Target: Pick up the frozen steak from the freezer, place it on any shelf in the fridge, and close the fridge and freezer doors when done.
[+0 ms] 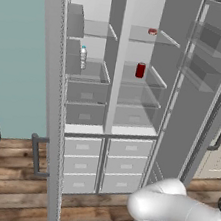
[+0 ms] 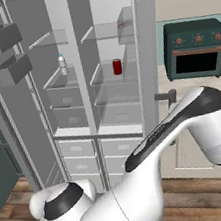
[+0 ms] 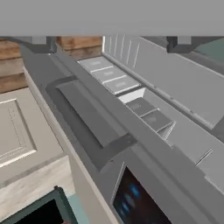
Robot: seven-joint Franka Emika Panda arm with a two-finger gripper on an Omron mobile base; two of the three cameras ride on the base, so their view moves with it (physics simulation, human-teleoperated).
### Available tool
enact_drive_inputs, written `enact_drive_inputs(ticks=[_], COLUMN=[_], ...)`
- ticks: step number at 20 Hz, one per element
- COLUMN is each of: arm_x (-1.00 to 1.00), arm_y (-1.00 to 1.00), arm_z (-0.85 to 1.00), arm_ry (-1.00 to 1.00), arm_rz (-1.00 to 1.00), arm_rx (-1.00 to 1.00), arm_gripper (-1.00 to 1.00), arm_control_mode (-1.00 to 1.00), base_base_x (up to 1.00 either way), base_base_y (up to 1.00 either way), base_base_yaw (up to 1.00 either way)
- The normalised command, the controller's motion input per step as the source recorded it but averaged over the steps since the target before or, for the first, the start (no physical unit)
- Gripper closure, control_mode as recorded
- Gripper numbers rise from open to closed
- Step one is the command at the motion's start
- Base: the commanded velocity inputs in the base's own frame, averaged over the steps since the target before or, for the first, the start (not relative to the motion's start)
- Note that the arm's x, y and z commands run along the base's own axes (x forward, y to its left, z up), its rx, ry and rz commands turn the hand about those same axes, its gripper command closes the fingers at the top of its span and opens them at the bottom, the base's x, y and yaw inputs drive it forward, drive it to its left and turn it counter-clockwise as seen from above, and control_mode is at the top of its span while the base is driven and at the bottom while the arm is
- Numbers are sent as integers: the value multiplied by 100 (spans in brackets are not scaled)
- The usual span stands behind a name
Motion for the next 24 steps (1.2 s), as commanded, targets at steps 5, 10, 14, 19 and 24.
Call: enact_drive_inputs(ticks=[5,10,14,19,24], arm_x=[47,47,70,68,44], arm_y=[0,2,0,-1,-6], arm_z=[-50,-65,-40,-17,-27], arm_ry=[0,0,-1,0,0], arm_rz=[0,0,0,0,1], arm_rx=[21,12,4,1,0], arm_gripper=[-100,-100,-100,-100,-100], arm_control_mode=[-100,-100,-100,-100,-100], base_base_x=[0,0,0,0,0], base_base_y=[0,0,0,0,0], base_base_yaw=[0,0,0,0,0])
